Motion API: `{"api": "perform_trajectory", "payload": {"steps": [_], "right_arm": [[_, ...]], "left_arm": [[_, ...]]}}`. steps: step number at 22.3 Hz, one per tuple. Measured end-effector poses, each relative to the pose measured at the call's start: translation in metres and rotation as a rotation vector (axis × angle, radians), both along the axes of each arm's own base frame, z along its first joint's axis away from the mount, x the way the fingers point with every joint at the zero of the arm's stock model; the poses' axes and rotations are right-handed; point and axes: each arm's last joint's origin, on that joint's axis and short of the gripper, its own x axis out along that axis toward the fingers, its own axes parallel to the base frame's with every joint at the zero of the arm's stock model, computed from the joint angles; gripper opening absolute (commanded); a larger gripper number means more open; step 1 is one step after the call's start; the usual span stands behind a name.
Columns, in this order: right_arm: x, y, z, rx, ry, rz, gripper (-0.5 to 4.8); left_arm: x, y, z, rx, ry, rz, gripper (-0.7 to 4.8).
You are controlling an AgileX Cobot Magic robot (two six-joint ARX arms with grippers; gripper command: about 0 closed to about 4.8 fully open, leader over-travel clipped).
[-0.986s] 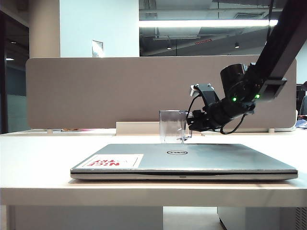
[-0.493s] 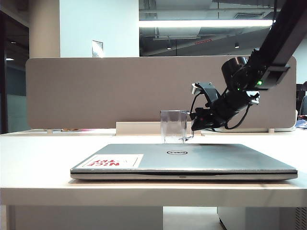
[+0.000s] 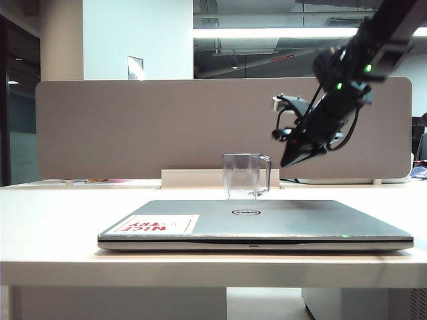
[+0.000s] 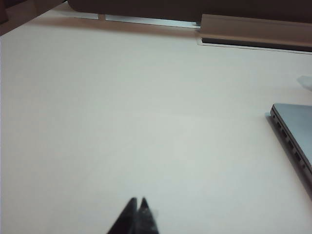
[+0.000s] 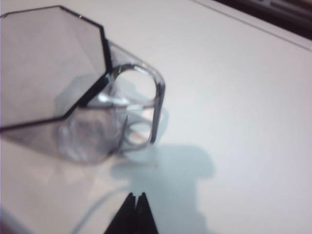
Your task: Pick up the water cup and place it on the side of the laptop away from you.
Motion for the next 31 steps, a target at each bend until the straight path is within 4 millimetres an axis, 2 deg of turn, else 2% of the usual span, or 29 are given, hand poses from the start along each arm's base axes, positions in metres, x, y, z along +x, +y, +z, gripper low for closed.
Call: {"api": "perform_trajectory", "payload": {"steps": [5, 9, 13, 16, 18, 20, 22, 23, 24, 31], "right_arm": [[-0.024, -0.018, 0.034, -0.008, 0.068, -0.035, -0.09], [-0.064, -0.034, 0.073, -0.002, -0.003, -0.068, -0.09], [-0.095, -0.055, 0.087, 0.018, -0.03, -0.135, -0.09], [-0.145, -0.072, 0.089, 0.039, -0.068, -0.191, -0.09], [-0.168, -0.081, 0.087, 0.078, -0.1, -0.239, -0.09], [-0.187, -0.084, 0.083, 0.103, -0.126, -0.268, -0.09], [-0.216, -0.085, 0.078, 0.117, -0.178, -0.276, -0.09], [-0.223, -0.085, 0.076, 0.116, -0.188, -0.281, -0.09], [-0.24, -0.086, 0.071, 0.119, -0.204, -0.309, -0.09], [-0.298, -0.088, 0.052, 0.196, -0.3, -0.395, -0.09]], "left_arm": [[0.0, 0.0, 0.0, 0.0, 0.0, 0.0, -0.06], [0.0, 0.0, 0.0, 0.0, 0.0, 0.0, -0.06], [0.0, 0.0, 0.0, 0.0, -0.004, 0.0, -0.05], [0.0, 0.0, 0.003, -0.001, -0.031, 0.0, -0.05], [0.001, 0.0, 0.004, -0.001, -0.042, 0.0, -0.05], [0.001, 0.0, 0.004, -0.001, -0.042, 0.0, -0.05], [0.001, 0.0, 0.004, -0.001, -0.041, 0.0, -0.05], [0.001, 0.0, 0.004, -0.001, -0.041, 0.0, -0.05], [0.001, 0.0, 0.004, -0.001, -0.041, 0.0, -0.05], [0.001, 0.0, 0.004, -0.001, -0.041, 0.0, -0.05]]}}
